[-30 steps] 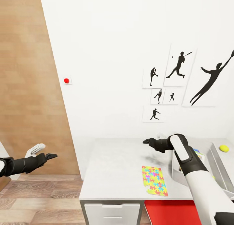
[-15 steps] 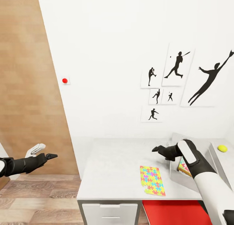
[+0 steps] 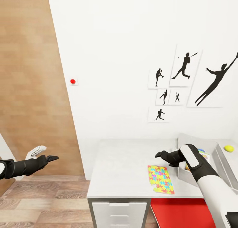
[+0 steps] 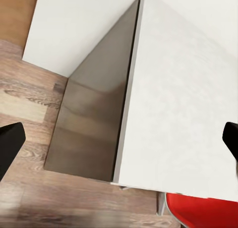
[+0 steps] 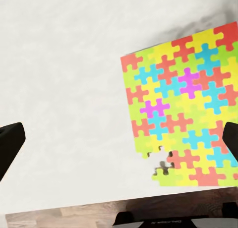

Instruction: Put all the toys in the child's room - the three board games (two on the bed and one on the table), the two jigsaw puzzles on the table, and the tennis ball on the table - inside the toy box on the table in the child's room.

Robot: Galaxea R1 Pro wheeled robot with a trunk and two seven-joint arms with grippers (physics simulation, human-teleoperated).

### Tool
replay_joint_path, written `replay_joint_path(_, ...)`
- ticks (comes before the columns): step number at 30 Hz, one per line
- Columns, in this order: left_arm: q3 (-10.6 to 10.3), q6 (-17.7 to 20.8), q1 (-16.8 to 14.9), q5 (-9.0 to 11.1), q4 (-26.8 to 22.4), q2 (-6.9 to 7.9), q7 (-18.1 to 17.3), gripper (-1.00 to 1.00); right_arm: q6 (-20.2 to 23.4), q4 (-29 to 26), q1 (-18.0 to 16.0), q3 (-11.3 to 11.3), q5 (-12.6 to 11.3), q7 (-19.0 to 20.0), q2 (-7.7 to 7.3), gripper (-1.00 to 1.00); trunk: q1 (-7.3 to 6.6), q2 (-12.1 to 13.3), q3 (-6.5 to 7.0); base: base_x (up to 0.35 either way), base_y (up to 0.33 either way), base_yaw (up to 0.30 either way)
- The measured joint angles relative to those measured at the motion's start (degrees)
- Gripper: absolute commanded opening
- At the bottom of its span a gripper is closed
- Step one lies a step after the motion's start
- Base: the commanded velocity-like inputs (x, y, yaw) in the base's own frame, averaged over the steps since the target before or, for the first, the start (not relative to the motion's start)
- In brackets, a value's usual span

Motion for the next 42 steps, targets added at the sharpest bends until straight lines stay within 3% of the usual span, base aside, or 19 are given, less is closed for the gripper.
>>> replay_joint_path(4,0.01,-0.02,0.02,0.0,0.0,0.0,0.0,1.0,-0.2,0.01,0.0,0.03,0.13,-1.0,-0.24,1.0,0.0,0.0,0.0,-0.001,0.007,0.0)
replay_joint_path(8,0.01,-0.03,0.01,0.01,0.0,-0.01,0.0,1.0,-1.16,0.01,0.13,0.01,0.23,-3.7,-2.38,1.0,0.0,0.0,0.0,0.0,0.001,0.0)
replay_joint_path(13,-0.05,-0.03,0.01,0.01,0.0,-0.02,0.0,1.0,-4.51,0.01,0.49,0.06,0.09,-4.33,-4.76,1.0,0.0,0.0,0.0,0.0,0.0,0.0)
replay_joint_path(36,-0.08,-0.02,0.02,0.02,0.0,-0.02,-0.04,1.0,-5.16,0.78,0.62,0.0,-0.02,-4.1,-4.98,1.0,0.0,0.0,0.0,0.017,0.096,0.0)
replay_joint_path(42,-0.15,-0.02,0.05,0.0,0.0,-0.02,-0.03,1.0,-8.58,2.16,0.61,0.25,0.19,-3.98,-5.01,1.0,0.0,0.0,0.0,0.005,0.008,0.0)
